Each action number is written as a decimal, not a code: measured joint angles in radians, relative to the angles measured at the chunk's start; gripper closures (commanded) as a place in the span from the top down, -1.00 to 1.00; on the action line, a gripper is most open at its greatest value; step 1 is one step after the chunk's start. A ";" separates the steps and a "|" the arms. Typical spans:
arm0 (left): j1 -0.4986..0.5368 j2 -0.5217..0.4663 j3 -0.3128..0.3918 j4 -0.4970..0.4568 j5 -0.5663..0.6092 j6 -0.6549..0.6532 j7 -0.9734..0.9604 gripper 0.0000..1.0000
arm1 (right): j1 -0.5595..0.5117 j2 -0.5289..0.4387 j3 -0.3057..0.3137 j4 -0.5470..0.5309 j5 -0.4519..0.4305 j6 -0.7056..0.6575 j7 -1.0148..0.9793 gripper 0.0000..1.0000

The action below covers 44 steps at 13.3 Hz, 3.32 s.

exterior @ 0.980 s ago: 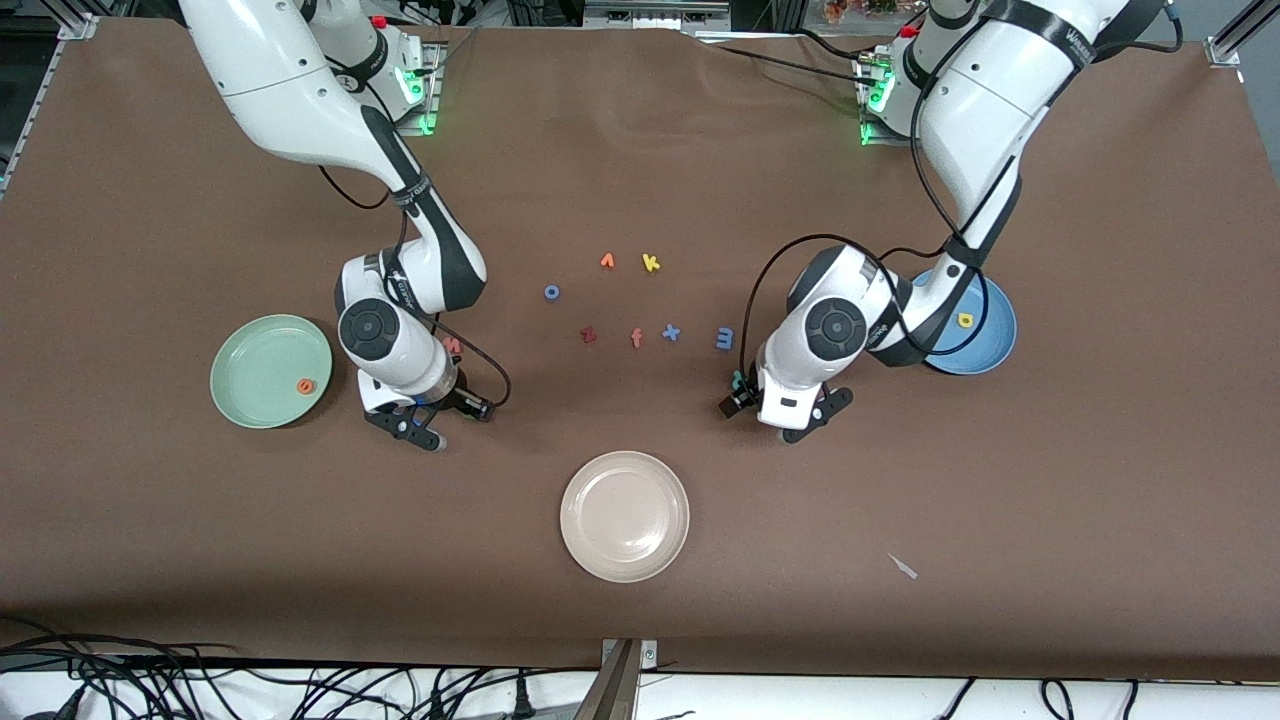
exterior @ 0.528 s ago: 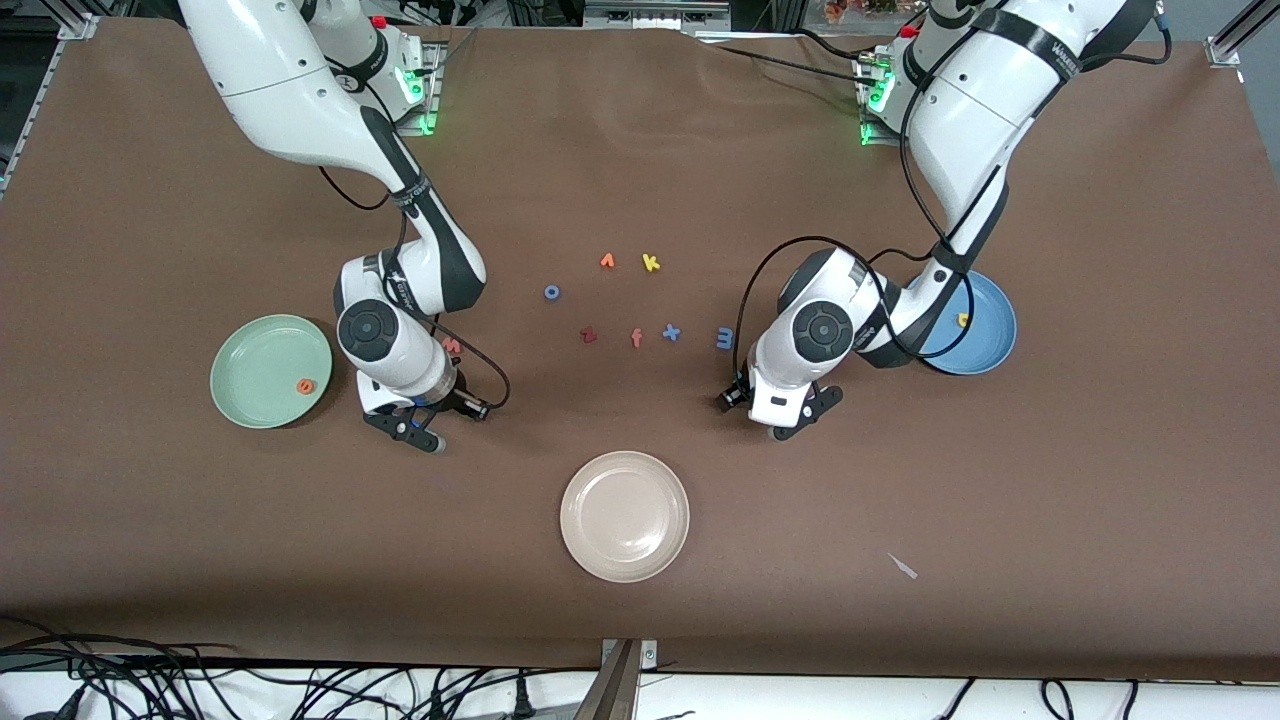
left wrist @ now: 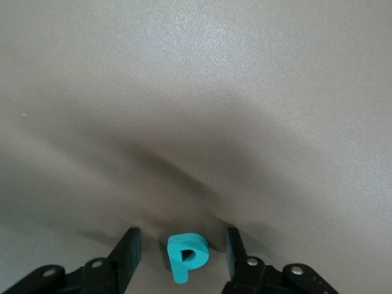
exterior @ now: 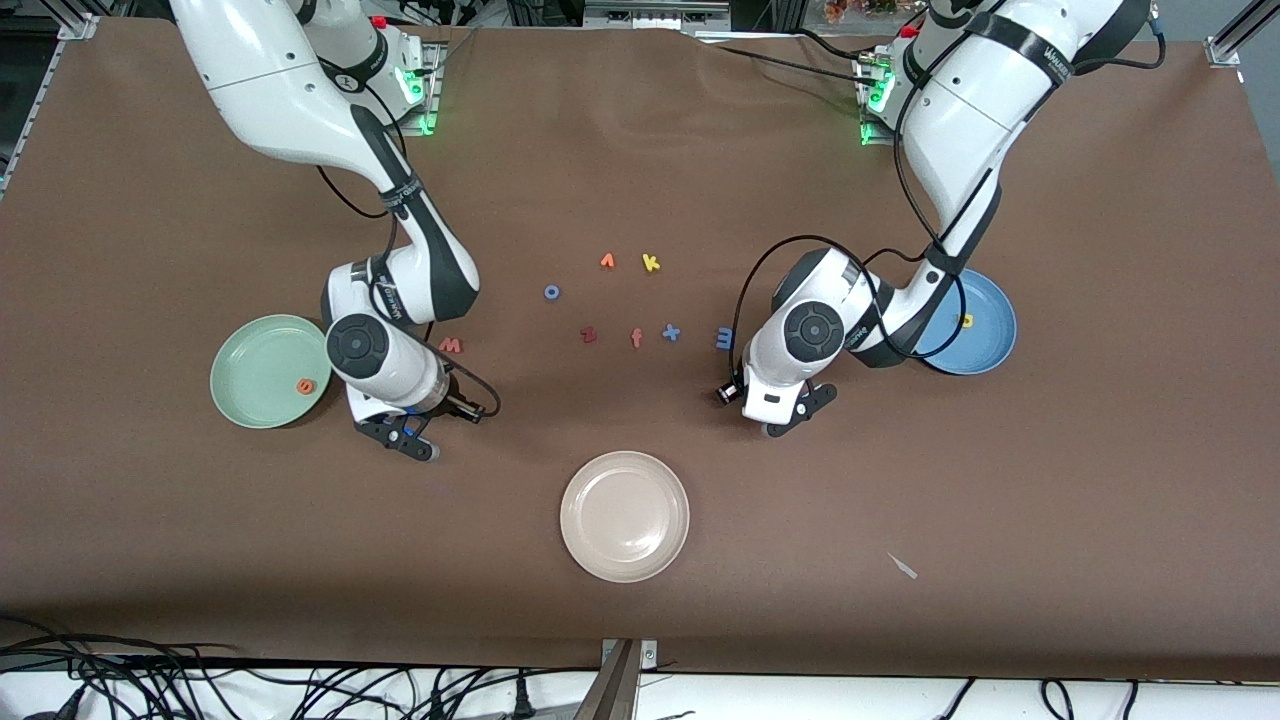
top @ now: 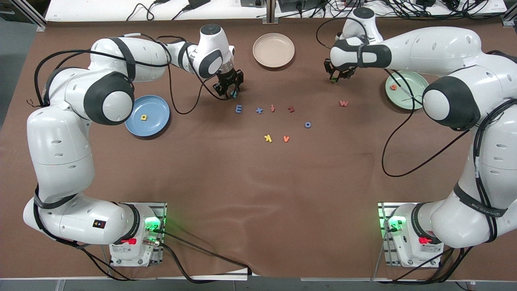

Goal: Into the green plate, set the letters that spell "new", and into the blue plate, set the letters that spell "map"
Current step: 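Drop the green C in the green plate while the left grasps P, then drop the cyan P in the blue plate while the right reaches pink, then grasp the pink W with the right gripper while the left reaches blue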

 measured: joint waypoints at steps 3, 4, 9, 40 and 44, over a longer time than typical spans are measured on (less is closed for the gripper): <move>-0.002 -0.001 -0.001 0.005 0.001 -0.004 0.000 -0.11 | -0.010 -0.040 -0.034 -0.010 0.000 -0.090 -0.142 -0.59; -0.003 -0.001 -0.001 0.005 0.001 -0.006 0.000 -0.22 | -0.012 -0.069 -0.054 -0.041 0.000 -0.095 -0.201 -0.59; -0.004 -0.003 -0.001 0.009 0.001 -0.012 0.000 -0.56 | -0.016 -0.257 -0.192 -0.308 0.000 -0.033 -0.529 -0.58; 0.507 -0.294 -0.080 -0.264 -0.002 -0.432 0.864 1.00 | 0.027 -0.304 -0.061 -0.494 -0.002 0.156 -1.608 1.00; 0.484 -0.315 -0.247 -0.257 -0.009 -0.370 0.504 1.00 | 0.077 -0.298 -0.057 -0.522 -0.009 0.229 -1.626 1.00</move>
